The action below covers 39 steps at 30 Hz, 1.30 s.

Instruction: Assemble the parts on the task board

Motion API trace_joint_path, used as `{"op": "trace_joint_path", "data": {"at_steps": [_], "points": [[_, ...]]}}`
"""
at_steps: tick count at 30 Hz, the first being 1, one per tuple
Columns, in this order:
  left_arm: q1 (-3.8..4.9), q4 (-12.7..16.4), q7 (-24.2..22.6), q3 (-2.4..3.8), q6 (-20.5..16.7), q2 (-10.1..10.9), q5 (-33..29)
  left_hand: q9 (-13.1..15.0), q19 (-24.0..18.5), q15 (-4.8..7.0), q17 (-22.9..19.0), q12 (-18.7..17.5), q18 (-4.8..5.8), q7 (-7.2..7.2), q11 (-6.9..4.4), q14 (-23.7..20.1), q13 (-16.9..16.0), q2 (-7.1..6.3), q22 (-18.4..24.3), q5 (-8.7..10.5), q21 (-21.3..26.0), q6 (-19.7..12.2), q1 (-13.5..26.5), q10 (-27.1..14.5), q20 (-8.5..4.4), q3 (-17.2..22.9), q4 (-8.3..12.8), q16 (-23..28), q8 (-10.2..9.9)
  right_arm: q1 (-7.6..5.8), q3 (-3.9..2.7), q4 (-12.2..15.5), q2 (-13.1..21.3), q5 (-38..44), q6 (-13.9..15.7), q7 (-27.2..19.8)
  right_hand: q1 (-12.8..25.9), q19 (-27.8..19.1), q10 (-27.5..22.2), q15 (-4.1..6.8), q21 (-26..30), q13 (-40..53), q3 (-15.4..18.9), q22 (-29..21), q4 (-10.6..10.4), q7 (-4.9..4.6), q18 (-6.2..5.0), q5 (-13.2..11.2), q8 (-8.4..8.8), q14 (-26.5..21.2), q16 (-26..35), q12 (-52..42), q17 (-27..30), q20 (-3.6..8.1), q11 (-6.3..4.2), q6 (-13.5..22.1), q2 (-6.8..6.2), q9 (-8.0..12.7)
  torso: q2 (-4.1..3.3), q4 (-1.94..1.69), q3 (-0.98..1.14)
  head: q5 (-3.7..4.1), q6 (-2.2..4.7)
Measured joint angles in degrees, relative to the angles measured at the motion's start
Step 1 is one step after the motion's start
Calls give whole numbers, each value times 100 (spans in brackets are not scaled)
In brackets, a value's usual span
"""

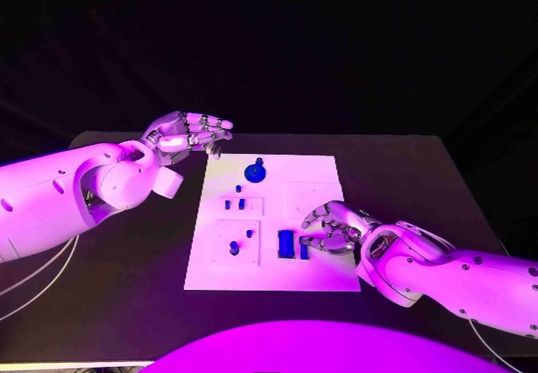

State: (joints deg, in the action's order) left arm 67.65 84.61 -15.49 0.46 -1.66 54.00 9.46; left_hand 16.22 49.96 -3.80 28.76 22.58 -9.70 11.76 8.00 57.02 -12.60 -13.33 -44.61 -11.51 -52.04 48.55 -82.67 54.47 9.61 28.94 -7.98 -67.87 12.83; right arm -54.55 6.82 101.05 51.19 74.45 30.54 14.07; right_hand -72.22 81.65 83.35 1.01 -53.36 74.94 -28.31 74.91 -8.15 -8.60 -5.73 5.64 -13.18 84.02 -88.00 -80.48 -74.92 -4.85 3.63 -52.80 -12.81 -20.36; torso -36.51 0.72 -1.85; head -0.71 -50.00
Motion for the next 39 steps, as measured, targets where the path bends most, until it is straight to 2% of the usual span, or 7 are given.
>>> {"op": "trace_joint_path", "data": {"at_steps": [8,11,19,29,35,37,39], "points": [[0,0,5,0,0,1,0,-2,0,0,0,0,0,0,0,0,1,0,0,0,0,0,0,0,0,0,0,0,0,13,0,-136,-110,59,-53,90,-143,0,0,0,0,0,116,0,52,36,1,-233,0,0,0,0,0,0,0,-61,15,4,-1,-2,1,-10,0],[0,0,6,0,1,1,0,-5,0,0,0,0,0,0,0,0,1,0,0,0,0,0,0,0,0,0,0,0,0,18,-5,-183,-145,119,-87,118,-256,0,12,0,0,0,168,0,102,56,0,-268,-81,0,0,-41,1,0,-12,-162,21,-12,1,-2,-1,-14,0],[0,0,10,0,2,3,0,-5,0,0,0,0,0,0,0,0,1,0,0,0,0,0,0,0,0,0,0,0,0,47,-4,-252,-201,296,-146,178,-404,0,42,0,0,0,216,4,136,116,0,-268,-168,0,-23,-67,1,0,-42,-242,22,-57,6,1,-2,-21,0],[0,-5,13,0,3,-2,0,-5,0,0,0,0,0,0,0,0,2,0,0,0,0,0,0,0,0,0,0,0,0,62,-2,-241,-199,407,-102,169,-403,21,63,0,-22,0,288,3,109,121,0,-268,-212,0,-22,-67,1,22,-63,-287,22,-71,13,2,-3,-21,0],[0,-12,10,-4,2,-13,0,-5,21,0,0,24,0,0,0,0,-1,0,7,0,0,0,0,0,-21,-17,-17,0,0,57,-12,-128,-41,200,145,-181,-375,12,42,0,309,0,471,3,-16,61,1,-268,-211,0,-10,-38,1,22,-54,-160,-4,-61,27,12,-3,-13,0],[0,-19,-3,-5,-4,-22,-3,-5,21,0,0,24,0,0,0,0,-3,0,7,0,0,0,0,0,-20,-17,-17,0,0,-7,-30,-107,9,-53,249,-448,-370,-136,-117,0,727,0,567,3,-71,52,1,-268,-188,0,89,140,1,10,-36,-68,-7,-48,38,15,-9,-5,0],[0,-29,-16,-10,-13,-30,-9,-5,20,0,0,24,0,0,-1,0,-3,0,7,0,0,0,0,1,-20,-17,-17,0,0,-89,-44,-117,32,-306,310,-678,-369,-165,-173,0,858,0,613,3,-91,35,0,-267,-188,0,111,202,-2,1,-31,-51,-7,-43,49,19,-16,1,0]]}}
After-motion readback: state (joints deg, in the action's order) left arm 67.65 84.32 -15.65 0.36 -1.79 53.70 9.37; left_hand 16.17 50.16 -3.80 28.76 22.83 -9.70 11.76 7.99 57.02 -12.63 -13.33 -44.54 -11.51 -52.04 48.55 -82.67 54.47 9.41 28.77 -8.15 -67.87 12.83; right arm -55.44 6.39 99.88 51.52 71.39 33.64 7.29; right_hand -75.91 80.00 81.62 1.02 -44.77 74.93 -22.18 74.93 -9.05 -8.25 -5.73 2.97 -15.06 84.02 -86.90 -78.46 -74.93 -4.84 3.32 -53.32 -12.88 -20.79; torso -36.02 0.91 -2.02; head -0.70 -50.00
